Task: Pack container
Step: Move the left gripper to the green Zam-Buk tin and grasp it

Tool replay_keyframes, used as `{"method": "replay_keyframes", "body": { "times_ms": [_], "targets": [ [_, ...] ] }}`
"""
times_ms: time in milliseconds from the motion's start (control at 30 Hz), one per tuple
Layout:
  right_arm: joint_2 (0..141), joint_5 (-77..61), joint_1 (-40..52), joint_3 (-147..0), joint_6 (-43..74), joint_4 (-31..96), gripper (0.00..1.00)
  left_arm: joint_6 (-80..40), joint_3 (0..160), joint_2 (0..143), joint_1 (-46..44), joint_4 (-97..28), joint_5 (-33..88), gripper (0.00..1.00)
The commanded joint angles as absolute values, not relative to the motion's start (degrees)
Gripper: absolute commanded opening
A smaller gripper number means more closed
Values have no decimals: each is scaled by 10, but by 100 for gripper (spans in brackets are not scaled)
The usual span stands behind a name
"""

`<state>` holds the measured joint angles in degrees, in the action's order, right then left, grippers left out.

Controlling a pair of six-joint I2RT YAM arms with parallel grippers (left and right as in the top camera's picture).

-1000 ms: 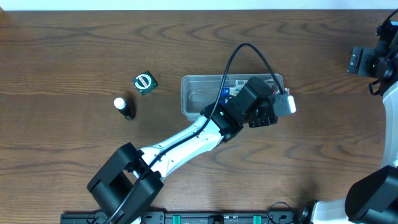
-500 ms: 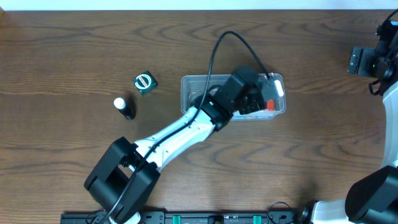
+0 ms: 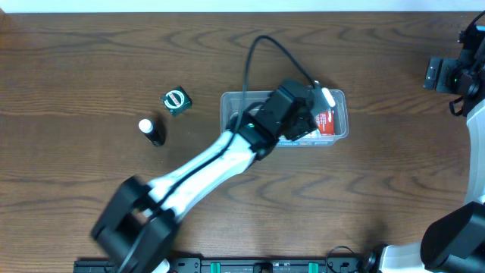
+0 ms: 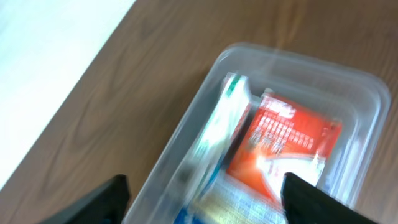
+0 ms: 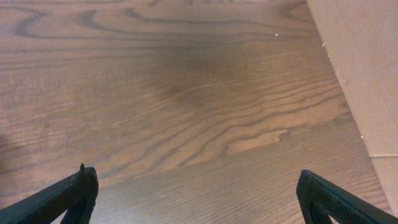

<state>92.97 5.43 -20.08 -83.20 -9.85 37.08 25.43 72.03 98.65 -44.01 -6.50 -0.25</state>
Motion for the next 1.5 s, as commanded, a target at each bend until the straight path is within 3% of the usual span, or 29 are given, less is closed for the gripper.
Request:
{"method": "replay_keyframes", "body": {
  "times_ms": [0,100,400,633,900,1233,1467],
  "targets": [
    [929,58,-203,-836,-90,371,99,193,739,893,-410,-109,-82,85],
    [929,58,-203,-836,-90,371,99,178,773,870,-355,-193,-87,91],
    [929,58,-203,-836,-90,371,99,31,934,945,-153,-354,-79,94],
    [929,58,-203,-836,-90,371,99,146,941,1045,-66,-348,-8,95],
    [929,58,-203,-836,-90,371,99,227,941,1170,-23,-327,50,98],
    [929,58,-203,-836,-90,371,99,364,939,1187,-20,-374,50,98],
    [929,58,-203,-836,-90,371,99,388,939,1209,-17,-392,50,98]
  ]
}}
